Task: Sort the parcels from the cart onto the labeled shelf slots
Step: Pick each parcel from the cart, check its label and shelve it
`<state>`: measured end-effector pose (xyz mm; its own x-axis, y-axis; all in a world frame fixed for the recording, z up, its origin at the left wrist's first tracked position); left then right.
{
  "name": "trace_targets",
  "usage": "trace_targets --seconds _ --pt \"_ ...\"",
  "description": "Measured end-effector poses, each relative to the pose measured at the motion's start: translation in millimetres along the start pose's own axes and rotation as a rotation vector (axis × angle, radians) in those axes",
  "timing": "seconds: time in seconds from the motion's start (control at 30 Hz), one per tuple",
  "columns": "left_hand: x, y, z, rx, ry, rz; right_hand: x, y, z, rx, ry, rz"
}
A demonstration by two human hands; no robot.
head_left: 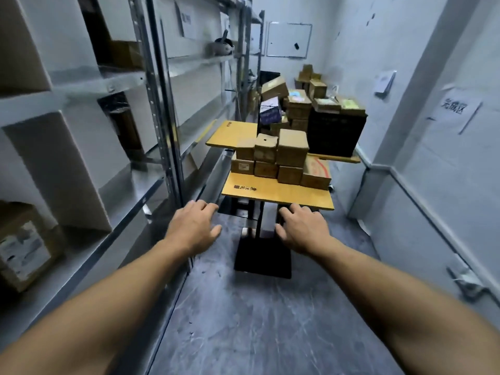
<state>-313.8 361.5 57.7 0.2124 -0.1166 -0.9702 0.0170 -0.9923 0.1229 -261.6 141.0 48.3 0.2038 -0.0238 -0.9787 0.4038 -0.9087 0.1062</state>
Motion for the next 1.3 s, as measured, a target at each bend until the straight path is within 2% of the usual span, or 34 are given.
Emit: trace_targets --seconds 0.27,0.53,0.77,0.9,1.3 --pt "29.0 52.0 -137.4 0.185 -0.035 0.020 36.3 75.6 -66.7 0.192 -0.062 -0.012" --pt "77.8 92.6 -256.3 0.278 -0.102 0.053 65.6 149.9 -146.8 0.260 -0.055 -0.005" --pt "103.3 125.6 -372.2 0.230 -0.079 0.042 92.6 225.8 -245.7 0.220 -0.094 0.041" --pt "119.9 132.8 -429.1 0.152 -0.058 0.052 105.0 256.0 -307.7 0.179 -0.063 -0.010" --pt "187.4 127.2 -571.2 0.100 -0.108 0.177 157.0 312.1 -438.7 0.278 -0.069 -0.221"
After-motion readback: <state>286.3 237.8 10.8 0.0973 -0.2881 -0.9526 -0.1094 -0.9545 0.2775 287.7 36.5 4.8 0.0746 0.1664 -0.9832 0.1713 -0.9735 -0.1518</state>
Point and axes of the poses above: each hand's wrist, its own z-axis away from the middle knuckle, its own x-axis out of the palm, y = z × x, the point moved 9 cm from there along -z, towards the middle knuckle, and after that the axes turned 2 degrees about y, right-handed, at the moved point
